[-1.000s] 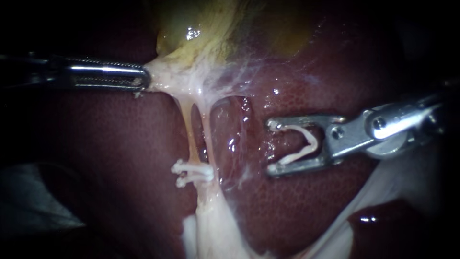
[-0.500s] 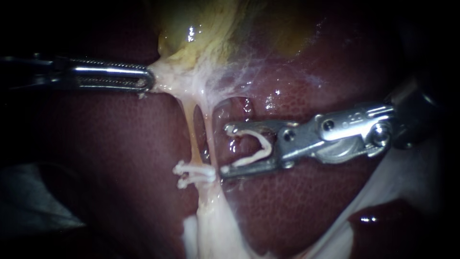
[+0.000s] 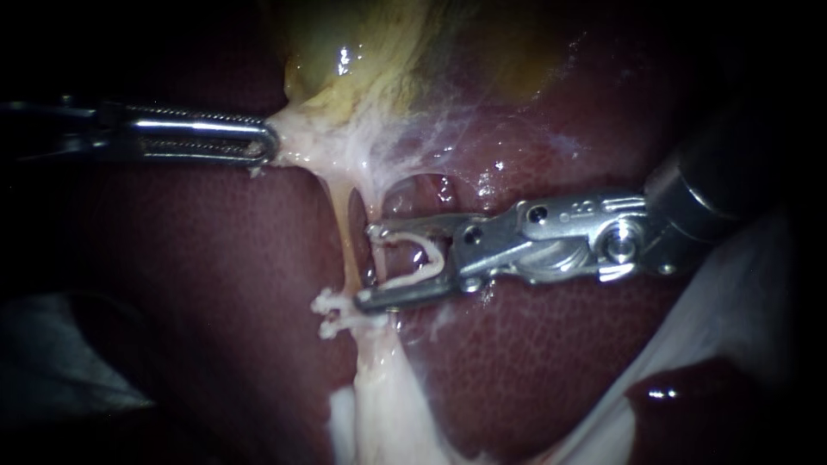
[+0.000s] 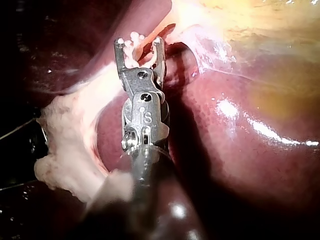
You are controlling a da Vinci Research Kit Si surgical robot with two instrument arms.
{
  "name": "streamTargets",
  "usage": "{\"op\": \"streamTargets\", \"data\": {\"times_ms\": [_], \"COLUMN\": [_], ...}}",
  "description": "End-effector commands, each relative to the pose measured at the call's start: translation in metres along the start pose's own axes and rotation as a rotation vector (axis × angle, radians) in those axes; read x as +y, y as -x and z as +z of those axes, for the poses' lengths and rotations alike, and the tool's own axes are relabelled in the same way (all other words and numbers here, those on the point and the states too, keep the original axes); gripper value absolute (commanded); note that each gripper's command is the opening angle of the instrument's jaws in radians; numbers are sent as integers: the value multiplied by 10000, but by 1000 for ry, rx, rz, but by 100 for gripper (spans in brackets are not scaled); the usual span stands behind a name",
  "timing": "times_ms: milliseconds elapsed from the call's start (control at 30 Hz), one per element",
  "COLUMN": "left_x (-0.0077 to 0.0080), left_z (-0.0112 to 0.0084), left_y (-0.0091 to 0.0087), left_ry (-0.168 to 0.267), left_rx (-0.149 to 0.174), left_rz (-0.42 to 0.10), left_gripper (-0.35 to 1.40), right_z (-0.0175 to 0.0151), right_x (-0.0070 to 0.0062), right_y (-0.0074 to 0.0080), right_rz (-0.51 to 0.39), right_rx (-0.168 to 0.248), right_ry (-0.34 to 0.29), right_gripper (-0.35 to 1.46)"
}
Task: Clipping third clip left tube
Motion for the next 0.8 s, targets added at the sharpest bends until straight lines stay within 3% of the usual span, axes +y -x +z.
{"op": "streamTargets", "data": {"times_ms": [33, 300, 467, 567, 800], "left_x": [0, 0, 0, 0, 1], "left_z": [0, 0, 1, 1, 3], "left_y": [0, 0, 0, 0, 0], "left_ry": [0, 0, -1, -1, -2], "left_rx": [0, 0, 0, 0, 1], "left_rz": [0, 0, 0, 0, 0], "left_gripper": [-35, -35, -35, -35, -35], "right_z": [2, 17, 23, 30, 46], "right_x": [2, 21, 29, 31, 34], "right_y": [3, 24, 25, 22, 13], "right_rz": [0, 14, 42, 71, 112], "right_rx": [0, -2, 57, 106, 177], "right_ry": [-1, -2, -36, -71, -108], "right_gripper": [50, 50, 50, 50, 49]}}
